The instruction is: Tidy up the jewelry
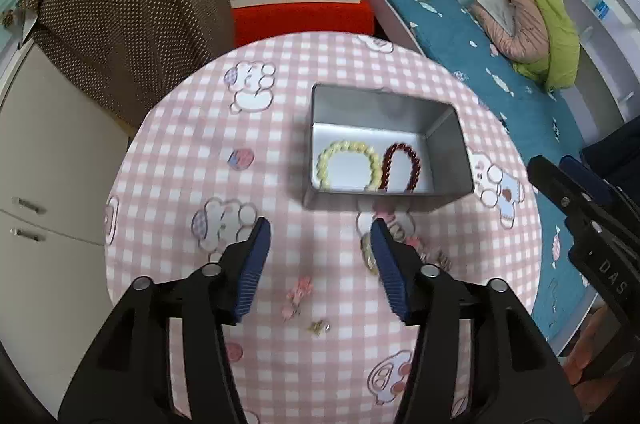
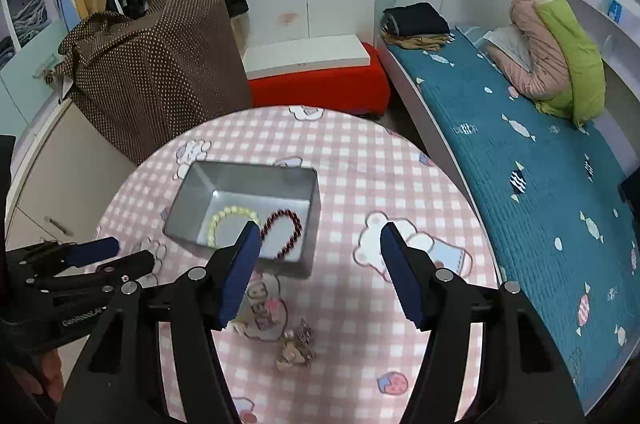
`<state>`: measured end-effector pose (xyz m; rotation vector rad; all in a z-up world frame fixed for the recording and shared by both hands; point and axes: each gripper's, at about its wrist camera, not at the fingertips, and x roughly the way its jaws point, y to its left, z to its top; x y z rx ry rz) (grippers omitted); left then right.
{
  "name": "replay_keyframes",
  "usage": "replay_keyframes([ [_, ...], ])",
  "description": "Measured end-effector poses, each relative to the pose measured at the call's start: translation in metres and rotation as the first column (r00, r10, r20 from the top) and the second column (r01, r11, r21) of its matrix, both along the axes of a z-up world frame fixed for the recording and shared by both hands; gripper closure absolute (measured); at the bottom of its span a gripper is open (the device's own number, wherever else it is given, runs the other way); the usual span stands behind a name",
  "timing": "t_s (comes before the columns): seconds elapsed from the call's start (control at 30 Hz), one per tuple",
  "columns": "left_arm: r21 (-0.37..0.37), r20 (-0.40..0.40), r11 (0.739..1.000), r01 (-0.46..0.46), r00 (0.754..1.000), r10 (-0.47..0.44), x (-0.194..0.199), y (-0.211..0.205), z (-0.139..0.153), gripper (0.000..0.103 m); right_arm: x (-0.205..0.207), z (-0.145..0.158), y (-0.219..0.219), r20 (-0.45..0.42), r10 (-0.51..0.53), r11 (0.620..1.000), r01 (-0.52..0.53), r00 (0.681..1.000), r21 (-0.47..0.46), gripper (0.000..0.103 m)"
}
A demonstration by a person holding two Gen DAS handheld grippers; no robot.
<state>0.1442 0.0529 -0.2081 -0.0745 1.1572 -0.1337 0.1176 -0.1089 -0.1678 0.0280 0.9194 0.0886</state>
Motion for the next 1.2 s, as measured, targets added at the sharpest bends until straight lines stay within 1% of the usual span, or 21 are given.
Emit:
replay_keyframes([
  [0.03, 0.002, -0.002, 1.0, 0.001, 1.0, -0.001, -0.003, 0.001, -0.001, 0.044, -0.002, -0.001, -0.001, -0.002, -0.002, 1.0, 0.002, 1.0, -0.001, 0.039],
  [0.07, 0.005, -0.006, 1.0, 0.001, 1.0, -0.001, -0.007, 0.002, -0.003, 0.044, -0.006, -0.002, -0.003, -0.005, -0.007, 1.0, 0.007, 1.0, -0.004, 0.035],
  [0.1, 0.011, -0.013, 1.0, 0.0, 1.0, 0.0, -0.011, 0.003, -0.005, 0.043, -0.008, -0.003, -0.003, -0.006, -0.009, 1.0, 0.009, 1.0, -0.005, 0.034],
  [0.17, 0.016, -0.022, 1.0, -0.003, 1.0, 0.003, -0.017, 0.004, -0.008, 0.037, -0.014, -0.007, -0.005, -0.017, -0.004, 1.0, 0.004, 1.0, -0.002, 0.034],
  [0.27, 0.025, -0.04, 1.0, 0.001, 0.999, 0.0, -0.026, 0.006, -0.015, 0.036, -0.023, -0.014, -0.004, -0.033, 0.002, 1.0, -0.003, 0.999, -0.003, 0.033],
  [0.37, 0.027, -0.063, 1.0, 0.003, 0.998, -0.001, -0.035, 0.01, -0.024, 0.03, -0.031, -0.021, 0.001, -0.052, 0.029, 1.0, -0.029, 0.998, 0.005, 0.032],
  [0.4, 0.028, -0.066, 1.0, 0.004, 0.998, -0.002, -0.038, 0.012, -0.026, 0.029, -0.034, -0.024, 0.003, -0.058, 0.04, 0.999, -0.039, 0.998, 0.007, 0.031],
  [0.47, 0.029, -0.079, 1.0, 0.006, 0.997, -0.004, -0.044, 0.016, -0.031, 0.028, -0.039, -0.028, 0.011, -0.061, 0.079, 0.997, -0.078, 0.995, 0.024, 0.031],
  [0.57, 0.031, -0.097, 1.0, 0.002, 0.995, 0.0, -0.052, 0.023, -0.038, 0.025, -0.047, -0.034, 0.026, -0.055, 0.143, 0.989, -0.141, 0.988, 0.037, 0.031],
  [0.73, 0.024, -0.114, 1.0, -0.002, 0.994, 0.004, -0.062, 0.041, -0.046, 0.025, -0.059, -0.042, 0.054, -0.035, 0.24, 0.97, -0.238, 0.97, 0.048, 0.031],
  [0.83, 0.023, -0.119, 1.0, -0.003, 0.993, 0.006, -0.066, 0.052, -0.049, 0.025, -0.061, -0.053, 0.071, -0.052, 0.282, 0.958, -0.279, 0.958, 0.06, 0.038],
  [0.93, 0.012, -0.125, 1.0, -0.012, 0.992, 0.013, -0.07, 0.064, -0.052, 0.025, -0.063, -0.067, 0.089, -0.075, 0.318, 0.948, -0.315, 0.945, 0.055, 0.048],
  [1.0, 0.007, -0.13, 1.0, -0.014, 0.991, 0.015, -0.072, 0.071, -0.055, 0.025, -0.064, -0.076, 0.098, -0.098, 0.337, 0.941, -0.333, 0.936, 0.06, 0.06],
  [1.1, -0.003, -0.134, 1.0, -0.016, 0.991, 0.016, -0.074, 0.078, -0.057, 0.025, -0.063, -0.088, 0.109, -0.126, 0.355, 0.935, -0.351, 0.926, 0.057, 0.067],
  [1.2, -0.016, -0.135, 1.0, -0.01, 0.991, 0.008, -0.076, 0.081, -0.06, 0.025, -0.061, -0.098, 0.118, -0.144, 0.369, 0.929, -0.364, 0.918, 0.058, 0.072],
])
